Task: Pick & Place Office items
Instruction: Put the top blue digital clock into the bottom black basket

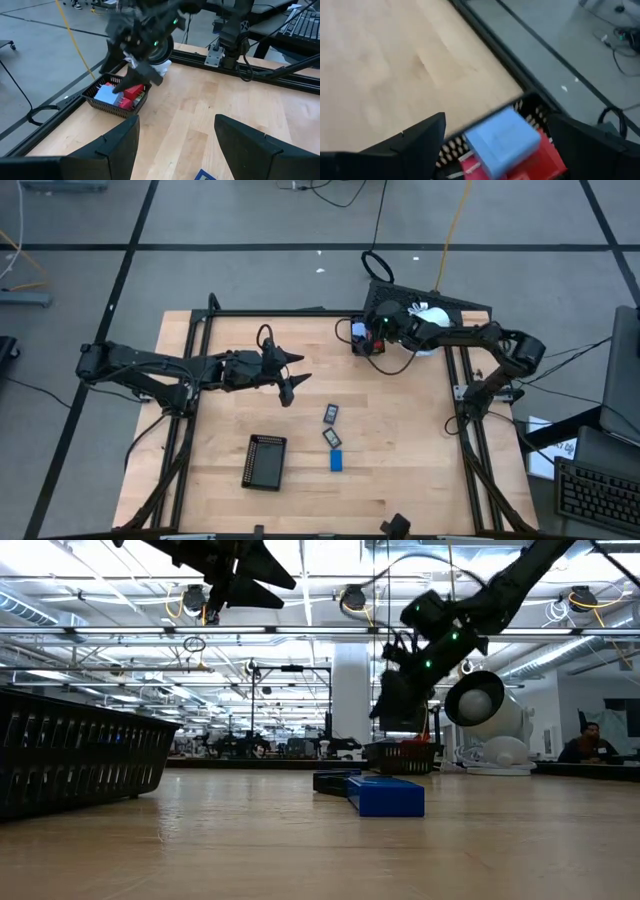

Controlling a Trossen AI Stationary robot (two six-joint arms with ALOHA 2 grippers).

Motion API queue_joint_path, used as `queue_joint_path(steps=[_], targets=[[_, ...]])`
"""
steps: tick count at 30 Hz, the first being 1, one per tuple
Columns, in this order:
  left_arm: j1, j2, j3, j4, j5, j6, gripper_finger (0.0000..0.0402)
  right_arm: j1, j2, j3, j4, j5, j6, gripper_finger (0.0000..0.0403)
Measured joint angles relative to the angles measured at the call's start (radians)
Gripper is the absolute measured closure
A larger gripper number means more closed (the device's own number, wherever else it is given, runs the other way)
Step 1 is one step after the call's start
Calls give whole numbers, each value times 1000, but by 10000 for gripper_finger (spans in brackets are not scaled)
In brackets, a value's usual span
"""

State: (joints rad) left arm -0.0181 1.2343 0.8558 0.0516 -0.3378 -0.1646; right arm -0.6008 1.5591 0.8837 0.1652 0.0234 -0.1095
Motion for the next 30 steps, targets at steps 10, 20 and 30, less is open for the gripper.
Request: queue_joint_path(steps=[10, 20, 30], targets=[[0, 0, 0, 3, 0, -1, 142, 119, -208, 0, -119, -1, 46, 62], [0, 0, 0, 4, 0, -15, 142, 272, -358, -19, -220, -102, 127, 62], [0, 0, 0, 4, -1, -22, 142, 431, -399, -145, -104, -347, 184, 64]])
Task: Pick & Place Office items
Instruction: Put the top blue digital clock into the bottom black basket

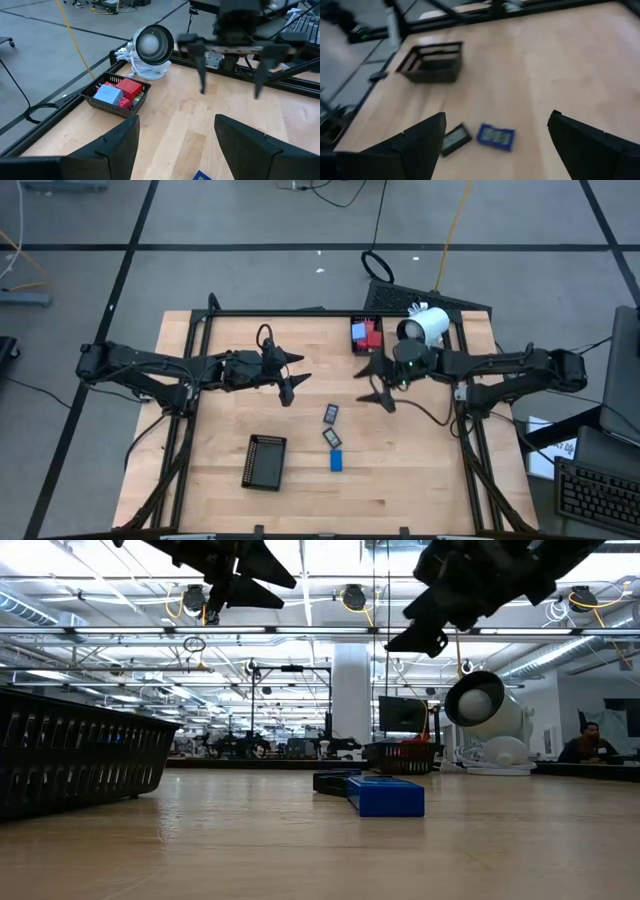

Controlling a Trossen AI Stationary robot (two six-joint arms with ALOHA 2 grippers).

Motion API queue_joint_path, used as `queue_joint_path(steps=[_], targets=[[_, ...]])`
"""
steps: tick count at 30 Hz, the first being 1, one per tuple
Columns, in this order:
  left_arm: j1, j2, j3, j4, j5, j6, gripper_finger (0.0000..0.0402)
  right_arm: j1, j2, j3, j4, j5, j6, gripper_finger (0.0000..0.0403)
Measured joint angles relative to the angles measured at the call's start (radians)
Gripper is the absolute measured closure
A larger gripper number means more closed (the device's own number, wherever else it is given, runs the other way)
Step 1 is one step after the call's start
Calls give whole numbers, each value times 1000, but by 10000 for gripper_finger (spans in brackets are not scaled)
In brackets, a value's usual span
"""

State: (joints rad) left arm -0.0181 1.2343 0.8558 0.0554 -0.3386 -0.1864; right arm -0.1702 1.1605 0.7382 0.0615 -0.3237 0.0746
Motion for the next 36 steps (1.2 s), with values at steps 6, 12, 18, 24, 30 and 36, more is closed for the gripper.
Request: queue_joint_path(steps=[6, 12, 18, 24, 30, 36], targets=[[0, 6, 0, 1, 0, -11, 142, 57, -4, -80, 94, -19, -5, 61], [0, 69, -2, -1, 112, -54, 142, 61, -54, -102, 138, -21, -7, 61], [-2, 188, -1, 123, 154, 3, 142, 45, -279, -96, 55, -17, -31, 66], [-3, 303, 0, 275, 156, 34, 142, 10, -522, -97, -101, -16, -34, 65], [-3, 351, -1, 358, 156, 35, 142, 6, -685, -138, -295, 29, -53, 66], [-2, 343, -1, 367, 155, 51, 142, 6, -816, -284, -257, 140, 17, 63]])
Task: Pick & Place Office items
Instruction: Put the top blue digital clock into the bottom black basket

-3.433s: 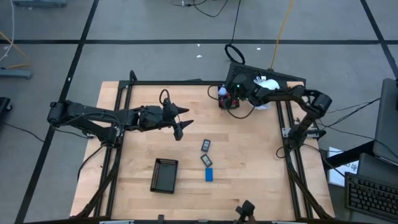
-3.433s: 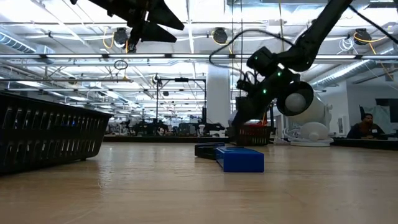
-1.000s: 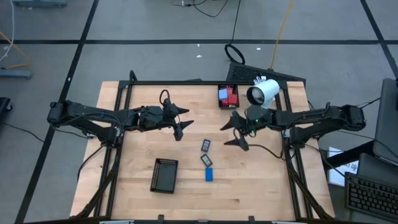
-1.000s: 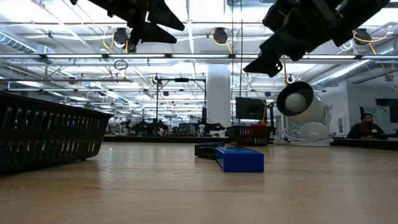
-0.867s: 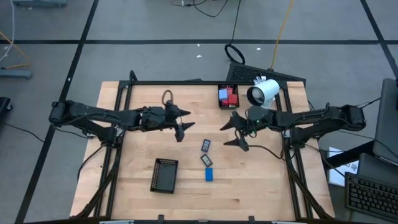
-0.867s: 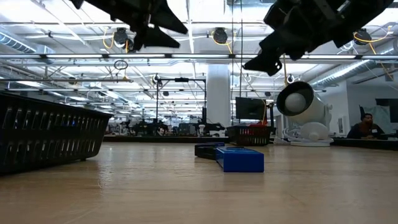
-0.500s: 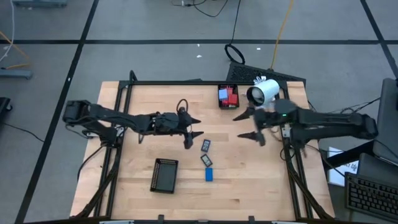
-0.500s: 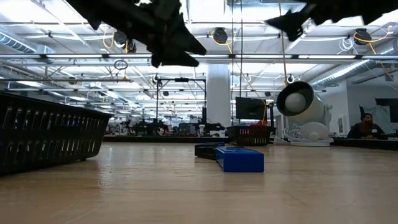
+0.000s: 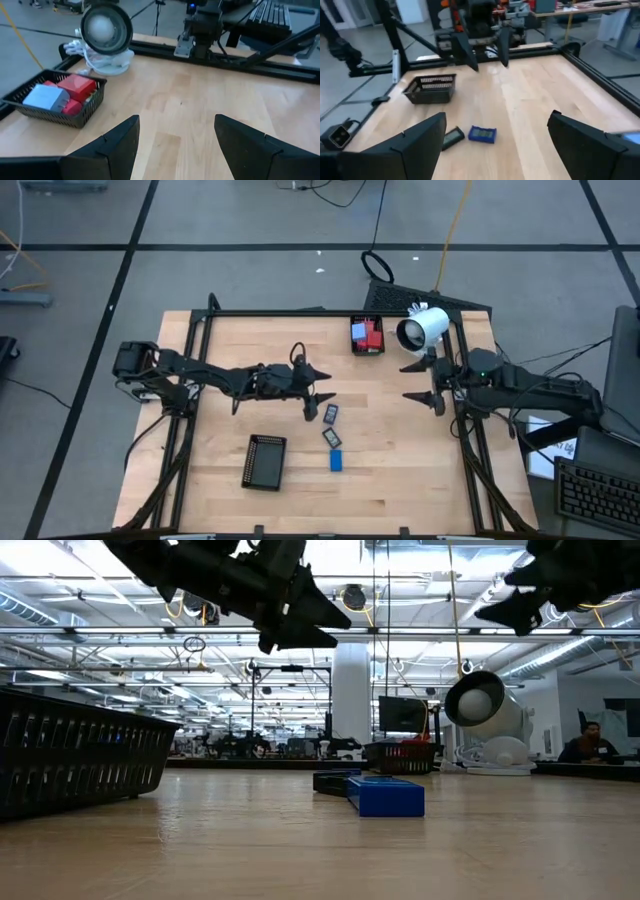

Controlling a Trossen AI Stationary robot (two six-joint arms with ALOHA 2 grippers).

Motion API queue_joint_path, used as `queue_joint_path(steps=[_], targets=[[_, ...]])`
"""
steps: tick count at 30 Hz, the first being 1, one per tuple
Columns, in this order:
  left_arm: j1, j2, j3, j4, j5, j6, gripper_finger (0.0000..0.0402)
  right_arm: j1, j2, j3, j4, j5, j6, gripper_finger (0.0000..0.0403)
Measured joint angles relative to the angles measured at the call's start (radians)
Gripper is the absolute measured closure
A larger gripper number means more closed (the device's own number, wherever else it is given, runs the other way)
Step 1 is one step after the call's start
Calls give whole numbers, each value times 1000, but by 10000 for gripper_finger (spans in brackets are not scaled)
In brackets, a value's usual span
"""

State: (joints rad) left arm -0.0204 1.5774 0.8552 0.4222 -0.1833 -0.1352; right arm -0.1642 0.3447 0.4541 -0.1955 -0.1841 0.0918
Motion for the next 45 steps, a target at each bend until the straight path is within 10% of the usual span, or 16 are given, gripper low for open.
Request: queue_joint_path(steps=[15, 45], targets=[[0, 0, 0, -6, 0, 36, 142, 0, -294, -274, 148, 111, 7, 62], [-99, 7, 19, -313, -78, -310, 142, 0, -303, -439, 296, 105, 1, 66]])
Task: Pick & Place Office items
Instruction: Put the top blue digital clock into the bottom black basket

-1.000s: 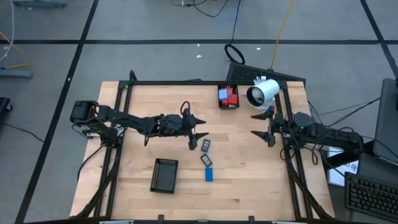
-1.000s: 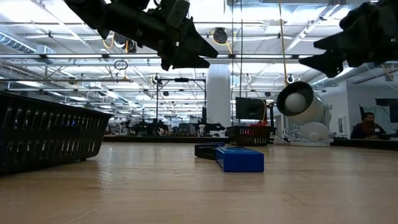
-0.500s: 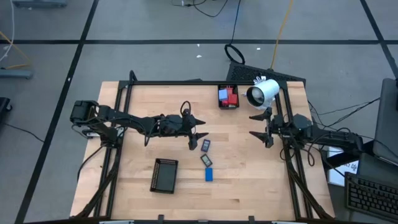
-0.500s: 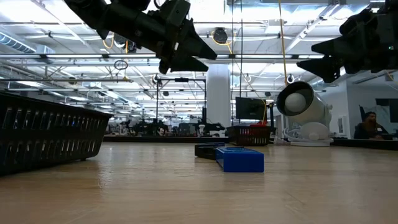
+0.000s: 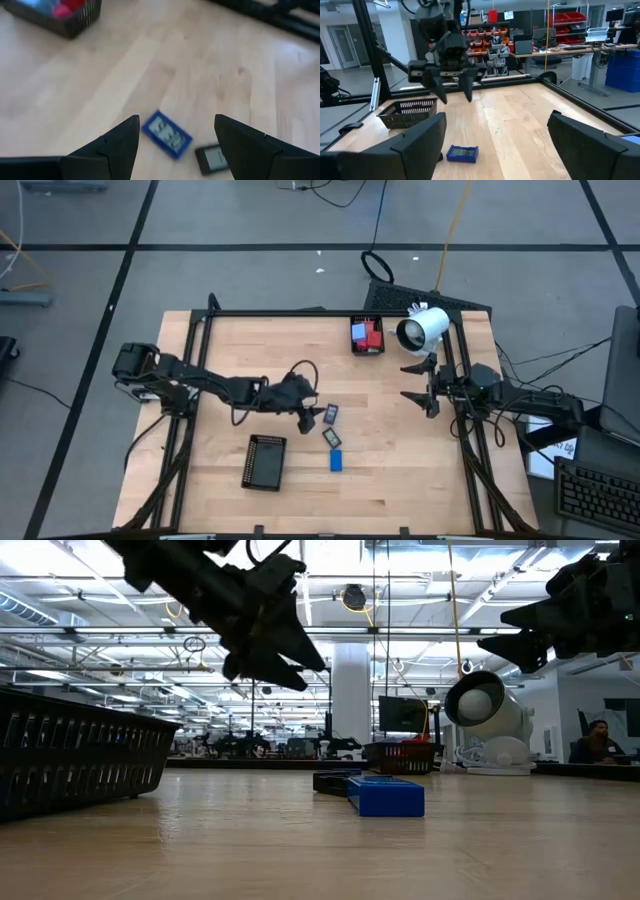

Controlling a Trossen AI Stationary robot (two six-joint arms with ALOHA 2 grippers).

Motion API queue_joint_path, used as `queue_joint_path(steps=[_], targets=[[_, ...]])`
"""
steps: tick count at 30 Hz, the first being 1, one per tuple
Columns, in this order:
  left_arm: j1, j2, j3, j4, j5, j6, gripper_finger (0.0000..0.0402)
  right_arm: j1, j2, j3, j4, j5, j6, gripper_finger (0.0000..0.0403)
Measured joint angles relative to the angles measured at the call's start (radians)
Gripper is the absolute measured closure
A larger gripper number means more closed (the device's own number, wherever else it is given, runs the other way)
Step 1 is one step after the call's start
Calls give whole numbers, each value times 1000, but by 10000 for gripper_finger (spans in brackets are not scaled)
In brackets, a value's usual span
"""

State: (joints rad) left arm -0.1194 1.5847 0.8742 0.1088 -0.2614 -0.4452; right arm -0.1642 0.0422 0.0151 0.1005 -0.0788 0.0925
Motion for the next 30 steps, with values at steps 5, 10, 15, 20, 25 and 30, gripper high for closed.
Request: queue_joint_path(steps=[5, 10, 15, 20, 25, 30], targets=[[-36, 31, 166, -295, -9, -36, 142, 0, 0, 0, 0, 0, 0, 63], [-39, 183, 435, -563, -1, -69, 142, 0, 3, 0, 1, 0, 0, 64], [-12, 371, 633, -768, 73, -228, 142, 0, 17, 0, 0, 0, 0, 66], [11, 484, 698, -813, 98, -287, 142, 0, 21, 0, -3, 0, 0, 62], [28, 528, 700, -792, 131, -358, 142, 0, 21, -1, -4, 0, 0, 65], [30, 557, 700, -732, 119, -376, 144, 0, 21, -1, -3, 0, 0, 64]])
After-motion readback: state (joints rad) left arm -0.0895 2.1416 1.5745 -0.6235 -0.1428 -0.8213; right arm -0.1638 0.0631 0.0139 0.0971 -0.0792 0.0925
